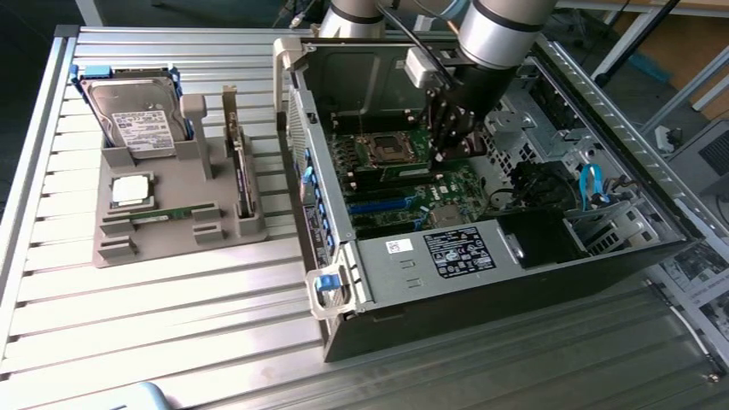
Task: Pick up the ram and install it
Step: 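Insert the ram into the slot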
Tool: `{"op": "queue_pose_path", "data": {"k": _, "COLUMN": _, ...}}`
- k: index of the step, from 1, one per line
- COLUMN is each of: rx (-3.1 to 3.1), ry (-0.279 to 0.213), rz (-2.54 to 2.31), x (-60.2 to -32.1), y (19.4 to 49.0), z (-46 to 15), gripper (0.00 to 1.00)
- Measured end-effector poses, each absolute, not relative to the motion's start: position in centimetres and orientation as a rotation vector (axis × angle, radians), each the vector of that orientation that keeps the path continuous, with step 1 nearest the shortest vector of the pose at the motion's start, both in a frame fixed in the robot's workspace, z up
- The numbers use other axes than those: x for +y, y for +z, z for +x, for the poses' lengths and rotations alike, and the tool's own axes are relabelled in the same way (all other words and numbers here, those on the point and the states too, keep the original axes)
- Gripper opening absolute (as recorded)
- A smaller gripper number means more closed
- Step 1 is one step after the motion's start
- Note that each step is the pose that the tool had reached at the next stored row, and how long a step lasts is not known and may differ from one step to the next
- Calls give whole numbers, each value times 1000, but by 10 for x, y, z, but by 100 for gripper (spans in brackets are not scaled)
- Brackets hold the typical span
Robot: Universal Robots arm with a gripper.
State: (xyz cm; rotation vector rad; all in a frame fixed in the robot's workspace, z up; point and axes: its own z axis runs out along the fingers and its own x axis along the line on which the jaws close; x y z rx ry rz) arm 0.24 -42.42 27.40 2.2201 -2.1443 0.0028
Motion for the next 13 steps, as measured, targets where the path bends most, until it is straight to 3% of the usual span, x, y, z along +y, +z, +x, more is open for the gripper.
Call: {"op": "queue_pose_path", "data": {"k": 13, "rx": -2144, "ry": 3, "rz": 2220, "x": -422, "y": 270, "z": 2, "gripper": 13}}
